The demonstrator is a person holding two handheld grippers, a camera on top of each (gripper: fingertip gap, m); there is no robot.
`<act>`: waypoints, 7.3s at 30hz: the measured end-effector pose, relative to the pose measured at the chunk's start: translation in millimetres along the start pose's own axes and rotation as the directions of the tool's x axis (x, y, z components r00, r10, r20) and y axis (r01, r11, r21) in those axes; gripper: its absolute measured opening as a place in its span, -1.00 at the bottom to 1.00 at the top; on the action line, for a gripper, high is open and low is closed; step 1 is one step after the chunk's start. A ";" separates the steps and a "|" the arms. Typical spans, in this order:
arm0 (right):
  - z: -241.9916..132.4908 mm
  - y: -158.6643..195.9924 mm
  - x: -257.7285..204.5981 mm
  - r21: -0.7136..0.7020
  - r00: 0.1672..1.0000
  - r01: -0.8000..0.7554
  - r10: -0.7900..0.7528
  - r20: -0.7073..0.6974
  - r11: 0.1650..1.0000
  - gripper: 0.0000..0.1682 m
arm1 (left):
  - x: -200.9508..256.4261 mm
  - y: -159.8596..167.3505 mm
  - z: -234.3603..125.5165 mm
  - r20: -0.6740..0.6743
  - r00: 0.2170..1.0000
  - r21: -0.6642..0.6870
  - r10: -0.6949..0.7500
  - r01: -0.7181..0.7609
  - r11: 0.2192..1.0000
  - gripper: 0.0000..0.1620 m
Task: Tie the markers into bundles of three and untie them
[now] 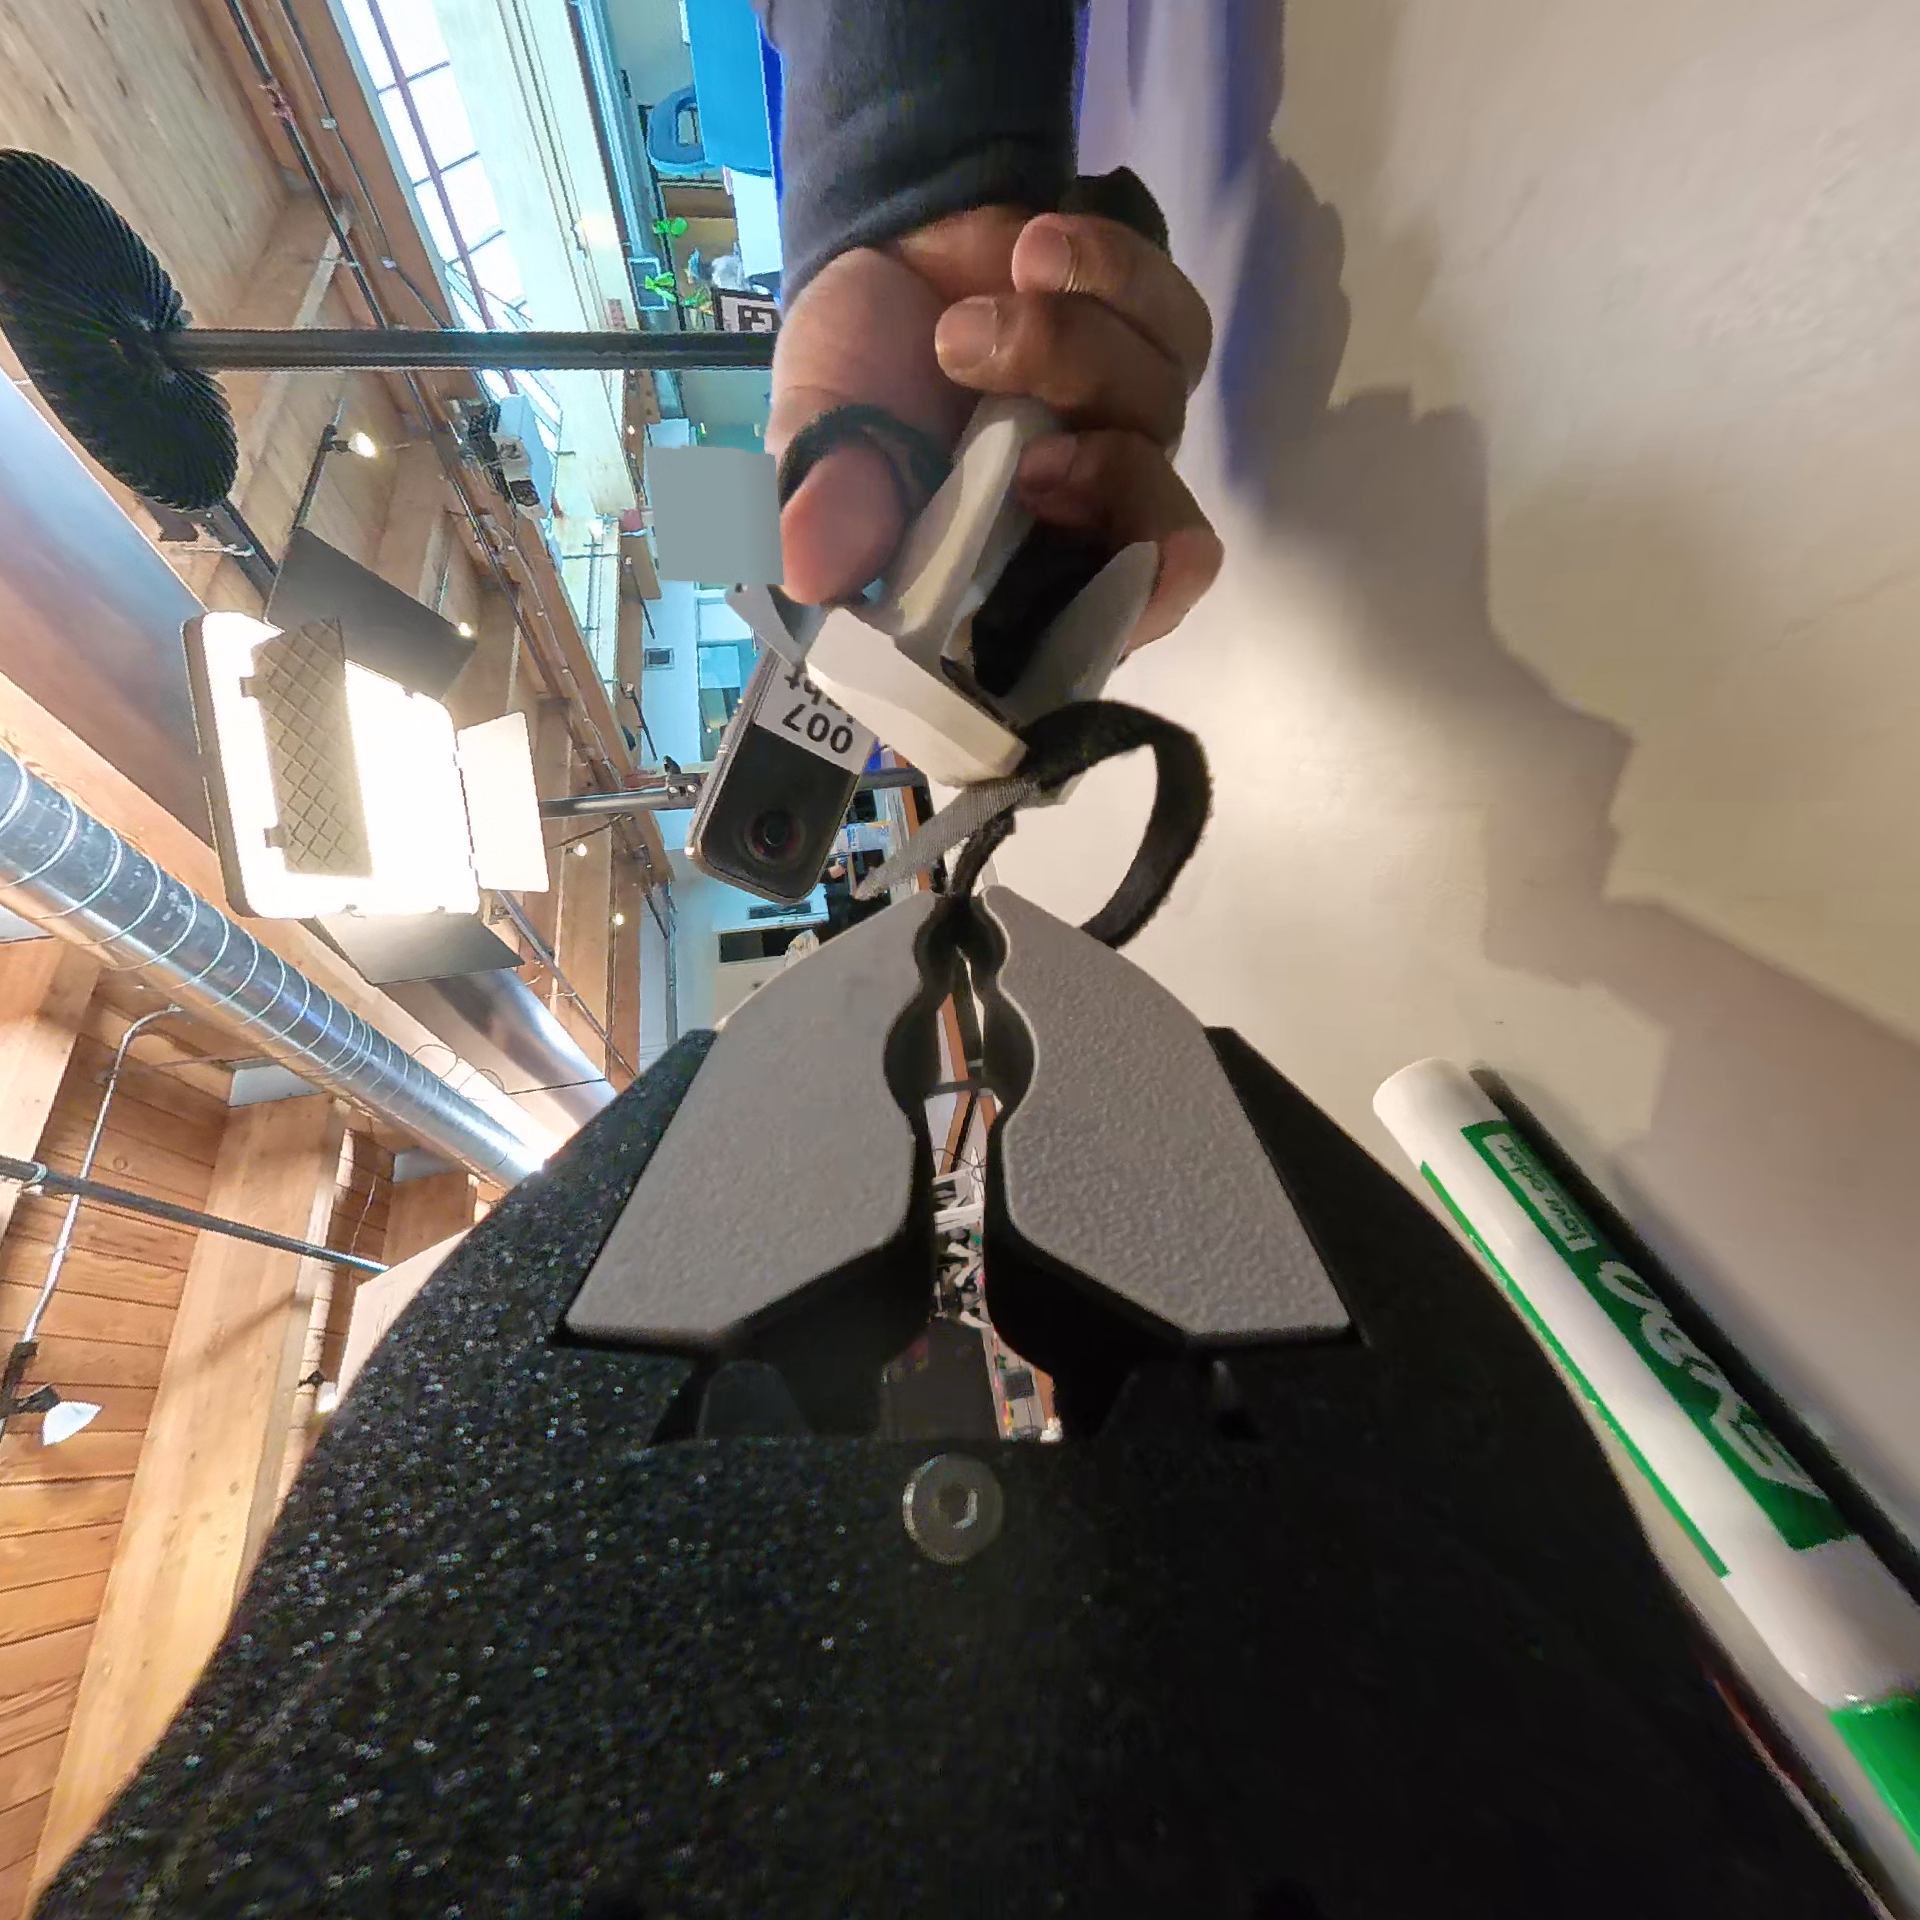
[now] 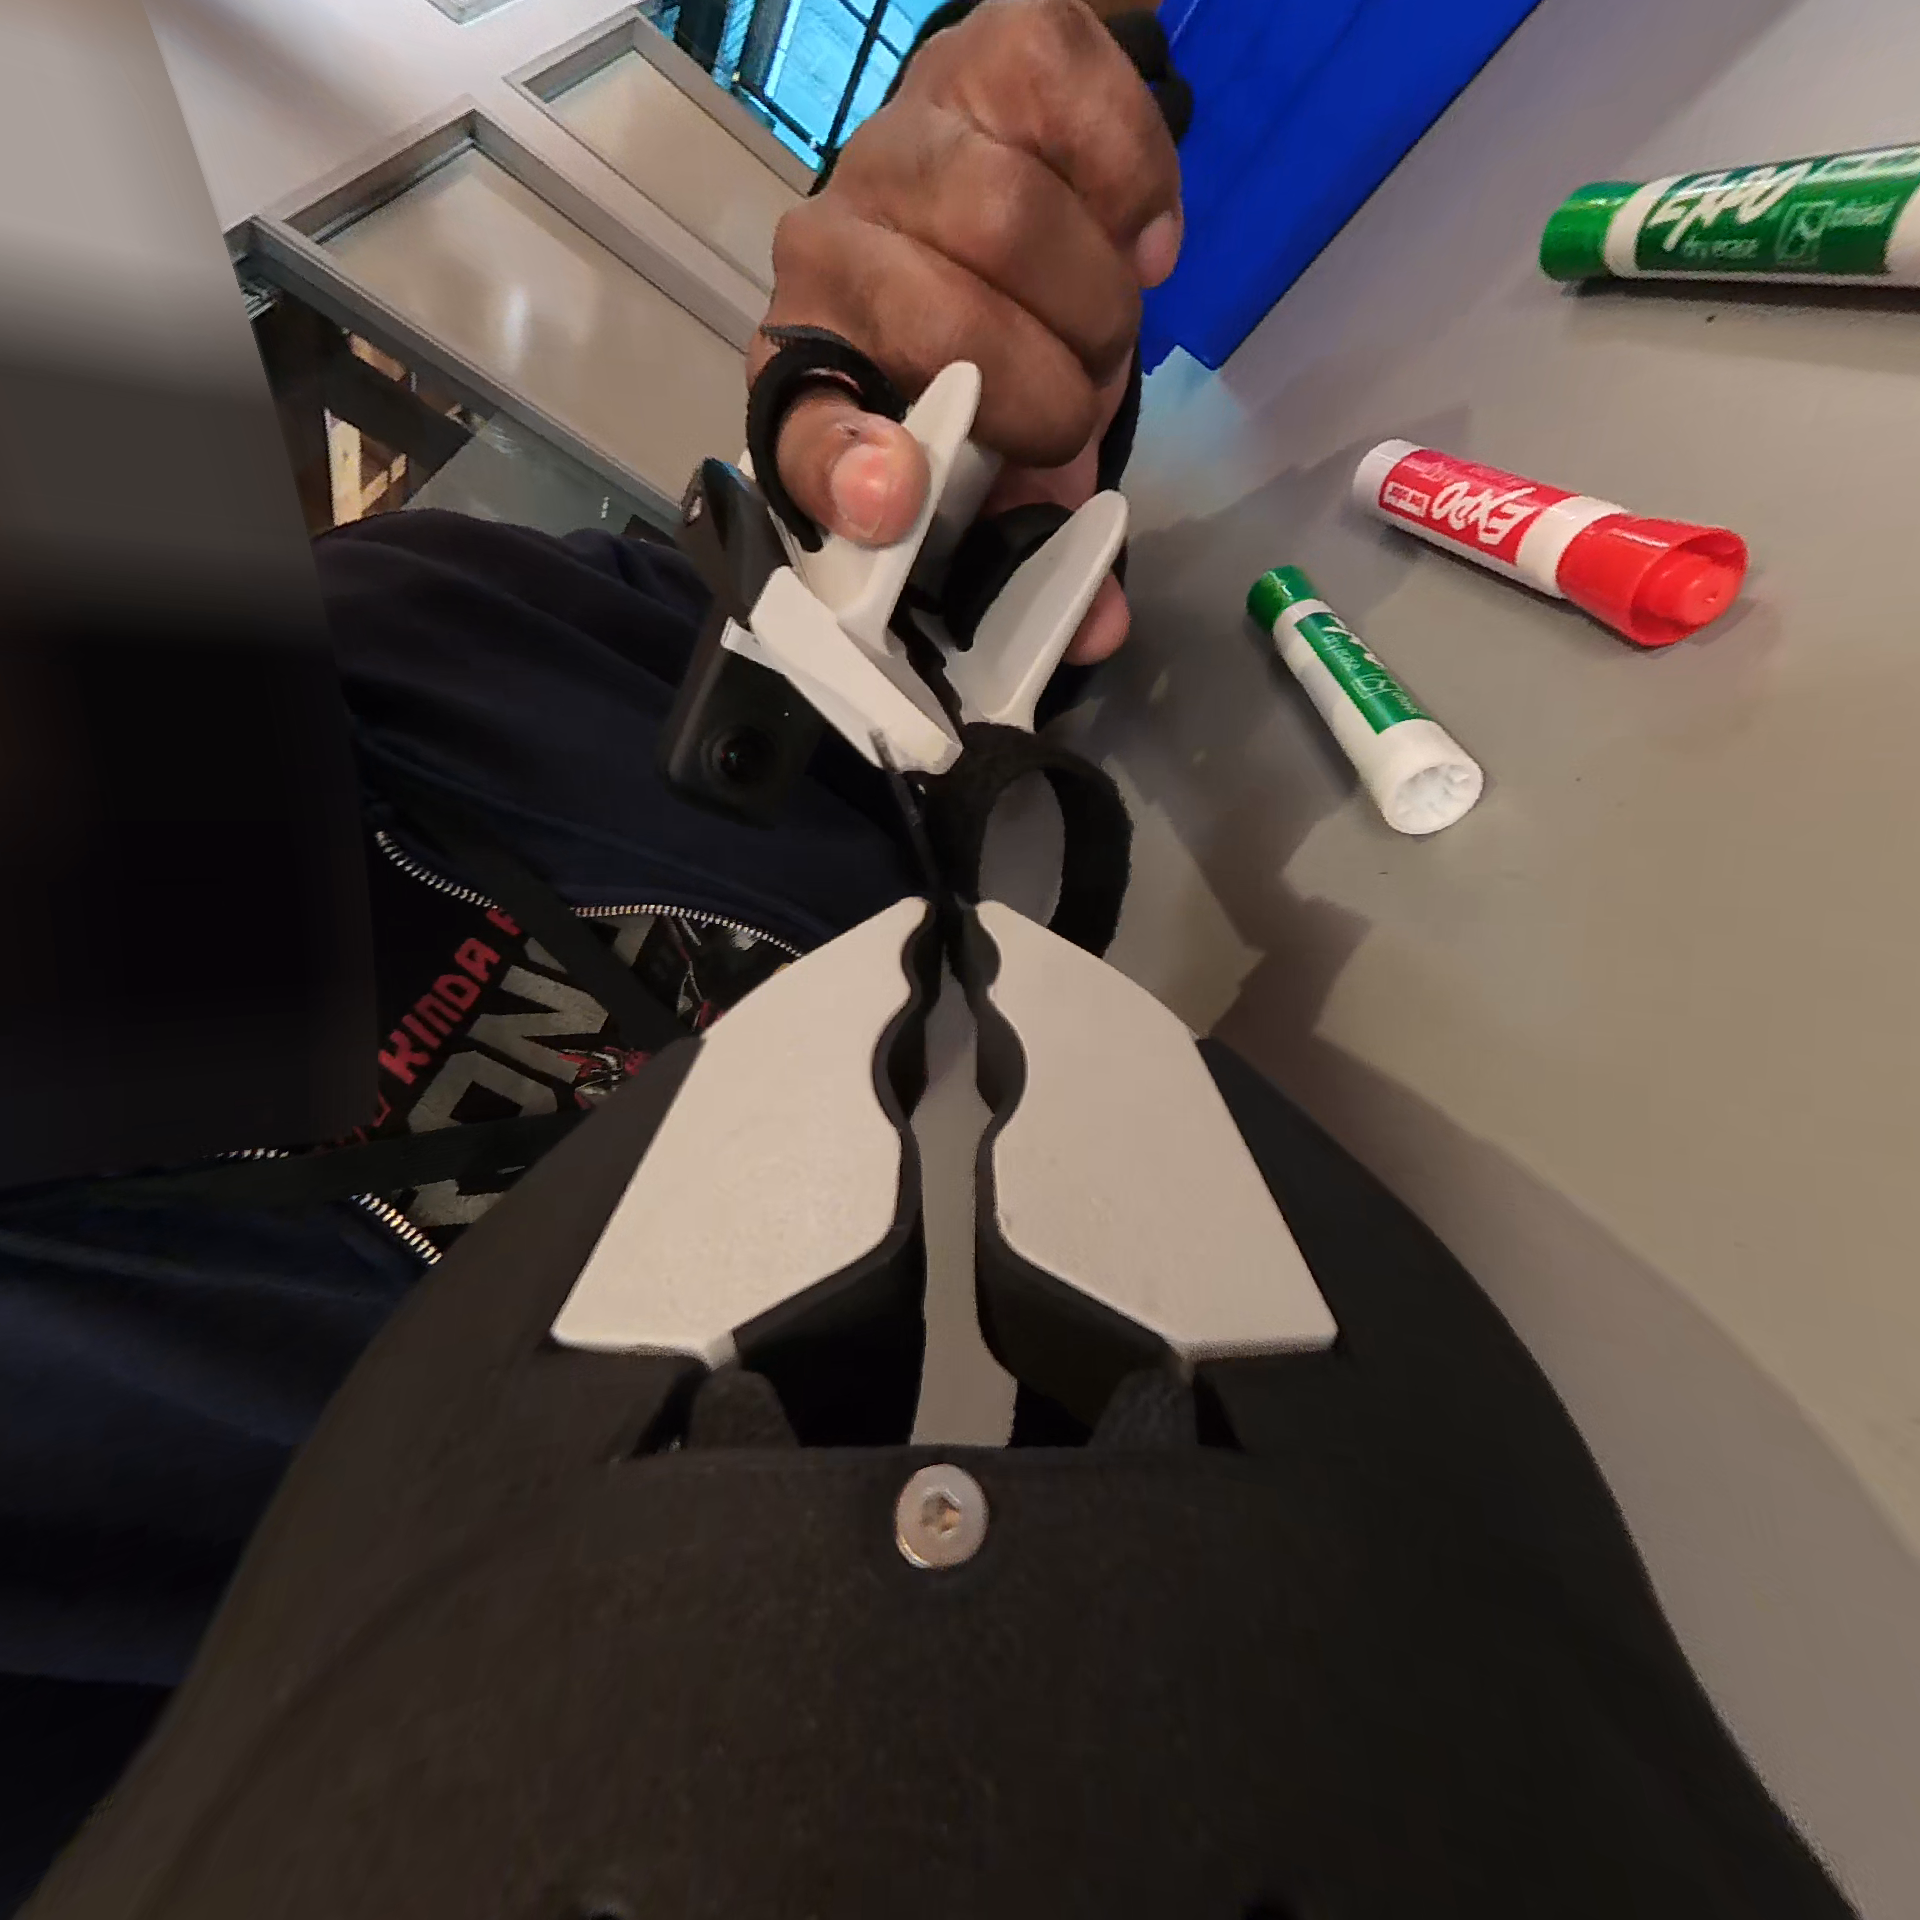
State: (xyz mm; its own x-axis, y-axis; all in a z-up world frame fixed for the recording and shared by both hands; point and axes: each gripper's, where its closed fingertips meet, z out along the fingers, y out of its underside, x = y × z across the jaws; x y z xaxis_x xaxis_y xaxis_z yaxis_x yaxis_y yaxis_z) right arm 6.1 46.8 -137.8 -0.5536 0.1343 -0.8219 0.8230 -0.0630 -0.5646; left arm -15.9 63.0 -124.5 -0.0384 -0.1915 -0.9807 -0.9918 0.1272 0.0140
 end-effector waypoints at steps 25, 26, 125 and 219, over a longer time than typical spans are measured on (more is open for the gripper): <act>-36.8 -40.1 3.9 0.191 0.933 0.311 -0.261 -0.247 0.931 -0.73 | -9.8 20.8 5.5 0.103 0.958 -0.018 -0.268 0.271 0.962 -0.97; -38.0 -43.9 -0.2 0.201 0.909 0.374 -0.315 -0.272 0.905 -0.74 | -9.7 20.5 5.4 0.103 0.953 -0.010 -0.285 0.287 0.958 -0.97; -37.6 -47.2 -25.5 0.273 0.997 0.051 -0.033 -0.069 0.961 -0.55 | -35.6 5.6 -7.8 0.247 0.874 0.139 -0.418 0.395 0.908 -0.98; 4.0 -101.4 52.7 -0.376 0.063 0.799 -0.687 -0.724 0.469 -0.98 | -15.6 110.1 -51.9 -0.147 -0.096 0.063 -0.985 0.992 -0.106 -0.47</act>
State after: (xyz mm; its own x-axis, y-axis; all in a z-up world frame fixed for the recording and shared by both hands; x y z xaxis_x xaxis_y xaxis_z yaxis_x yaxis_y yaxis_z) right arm -107.1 56.4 -124.2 -0.5076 0.7677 0.3911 -0.0088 0.4493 -0.8933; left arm -130.7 29.5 -97.5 0.9622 -0.2496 0.1088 0.0747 -0.1422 -0.9870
